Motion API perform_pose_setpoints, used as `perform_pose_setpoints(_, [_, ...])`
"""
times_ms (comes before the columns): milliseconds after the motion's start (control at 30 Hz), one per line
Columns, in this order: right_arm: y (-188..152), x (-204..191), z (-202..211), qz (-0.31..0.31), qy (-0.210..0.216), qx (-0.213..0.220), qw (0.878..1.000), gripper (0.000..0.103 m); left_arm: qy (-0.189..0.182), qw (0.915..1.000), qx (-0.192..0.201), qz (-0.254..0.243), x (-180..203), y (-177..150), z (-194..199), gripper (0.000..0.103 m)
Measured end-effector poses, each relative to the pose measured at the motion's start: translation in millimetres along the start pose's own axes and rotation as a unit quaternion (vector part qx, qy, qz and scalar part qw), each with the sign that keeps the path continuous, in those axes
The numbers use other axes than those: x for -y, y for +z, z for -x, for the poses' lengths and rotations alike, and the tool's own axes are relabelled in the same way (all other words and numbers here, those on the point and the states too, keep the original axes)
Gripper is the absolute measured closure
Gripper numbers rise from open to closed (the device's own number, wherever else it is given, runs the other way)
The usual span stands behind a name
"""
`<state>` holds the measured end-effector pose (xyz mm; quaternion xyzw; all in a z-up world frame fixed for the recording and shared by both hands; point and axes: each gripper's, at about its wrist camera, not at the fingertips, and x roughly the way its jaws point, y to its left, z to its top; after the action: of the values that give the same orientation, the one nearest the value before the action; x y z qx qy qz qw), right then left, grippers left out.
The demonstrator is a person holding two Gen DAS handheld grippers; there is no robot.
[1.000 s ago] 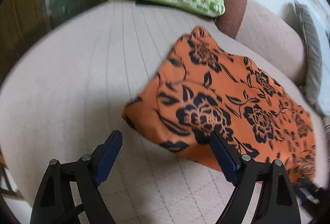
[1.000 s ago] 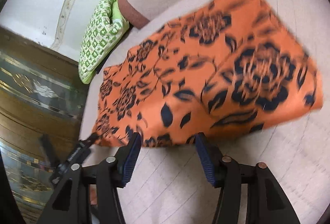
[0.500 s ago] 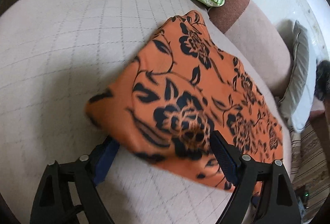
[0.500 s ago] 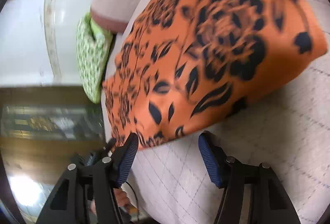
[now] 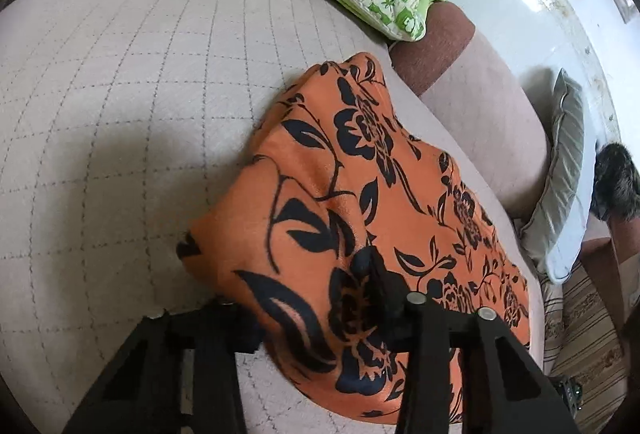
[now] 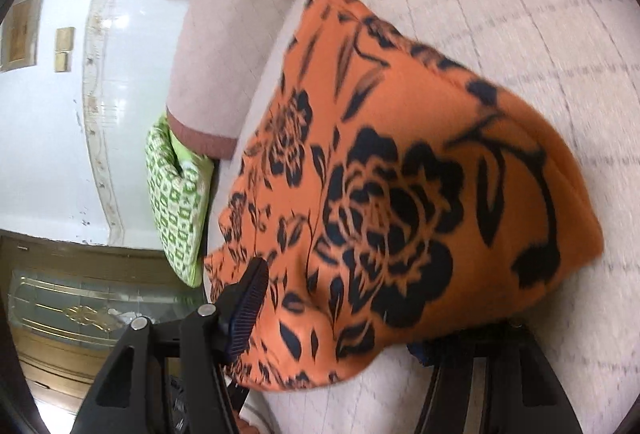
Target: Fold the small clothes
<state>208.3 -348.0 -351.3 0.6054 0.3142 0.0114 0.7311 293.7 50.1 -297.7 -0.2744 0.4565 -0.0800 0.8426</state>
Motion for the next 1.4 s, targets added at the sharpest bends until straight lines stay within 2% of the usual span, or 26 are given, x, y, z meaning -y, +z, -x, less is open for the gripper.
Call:
perform_pose_setpoints(133, [3.6,-0.8,-6.0,0.025,0.001,0.008,1.000,0.042,-0.011,0.9998,-0.002,0.019,-3.7,3.3,-3.0,0.060])
perform_pose_setpoints(167, [4.8,-0.8,-6.9,0.028,0.001,0.010,1.000,0.047,-0.022,0.9994,0.000,0.027,-5.3,3.2,-3.4,0.048])
perform_pose_setpoints(200, [6.5,-0.2,-8.3,0.029,0.001,0.013,1.000,0.051,-0.039,0.9987,0.002,0.033,-6.6,0.1,-1.5,0.032])
perform_pose_setpoints(233, [8.3,1.1,-9.5,0.029,-0.005,0.016,0.999,0.066,-0.054,0.9980,0.003,0.034,-6.3,-0.5,-1.3,0.027])
perform_pose_setpoints(267, [9.4,3.7,-10.1,0.031,-0.013,0.017,0.999,0.074,-0.051,0.9983,0.004,0.026,-3.7,-0.1,-1.7,0.027])
perform_pose_setpoints(300, [11.2,6.0,-12.1,0.030,-0.016,0.015,0.999,0.077,-0.044,0.9989,0.004,0.016,-0.6,0.0,-2.5,0.028])
perform_pose_setpoints(333, [11.9,6.9,-13.1,0.030,-0.017,0.014,0.999,0.078,-0.035,0.9994,0.007,0.003,2.0,-0.3,-2.5,0.034])
perform_pose_setpoints(367, [11.0,5.2,-14.2,0.036,-0.019,0.015,0.999,0.079,-0.024,0.9996,0.013,-0.003,3.6,-0.4,-1.4,0.043])
perform_pose_setpoints(400, [10.0,1.0,-14.4,0.049,-0.026,0.018,0.998,0.079,-0.005,0.9998,0.017,-0.010,3.2,0.2,-1.1,0.065])
perform_pose_setpoints(500, [5.6,-8.5,-12.2,0.084,-0.042,0.028,0.995,0.082,-0.032,0.9993,0.013,0.012,-6.6,4.8,-3.4,0.074])
perform_pose_setpoints(633, [-3.7,-31.0,-4.5,0.147,-0.057,0.053,0.986,0.084,-0.039,0.9991,0.015,0.007,-7.5,5.2,3.3,0.080])
perform_pose_setpoints(767, [-17.7,-51.7,9.4,0.214,-0.072,0.082,0.971,0.086,-0.065,0.9972,0.036,-0.007,-0.6,1.5,24.5,0.082])
perform_pose_setpoints(867, [-36.0,-68.3,16.0,0.278,-0.098,0.100,0.950,0.086,-0.074,0.9955,0.051,-0.030,8.4,-5.1,46.6,0.083])
perform_pose_setpoints(1000, [-53.0,-73.7,32.7,0.307,-0.106,0.105,0.940,0.087,-0.074,0.9945,0.060,-0.043,11.9,-16.4,70.3,0.083])
perform_pose_setpoints(1067, [-59.7,-73.4,41.3,0.305,-0.110,0.098,0.941,0.087,-0.074,0.9952,0.055,-0.032,8.2,-23.0,80.1,0.083])
perform_pose_setpoints(1233, [-77.2,-51.0,65.8,0.278,-0.115,0.059,0.952,0.087,-0.035,0.9991,0.023,0.007,-15.9,-51.8,91.1,0.081])
perform_pose_setpoints(1267, [-78.8,-43.5,66.1,0.267,-0.122,0.038,0.955,0.086,-0.019,0.9997,0.005,0.016,-23.4,-56.8,86.2,0.080])
perform_pose_setpoints(1333, [-77.8,-27.3,59.9,0.229,-0.141,-0.012,0.963,0.083,0.008,0.9985,-0.035,0.042,-37.6,-60.0,72.0,0.066])
perform_pose_setpoints(1400, [-76.5,-9.3,55.7,0.173,-0.153,-0.062,0.971,0.082,-0.026,0.9955,-0.033,0.085,-52.5,-58.6,68.6,0.063])
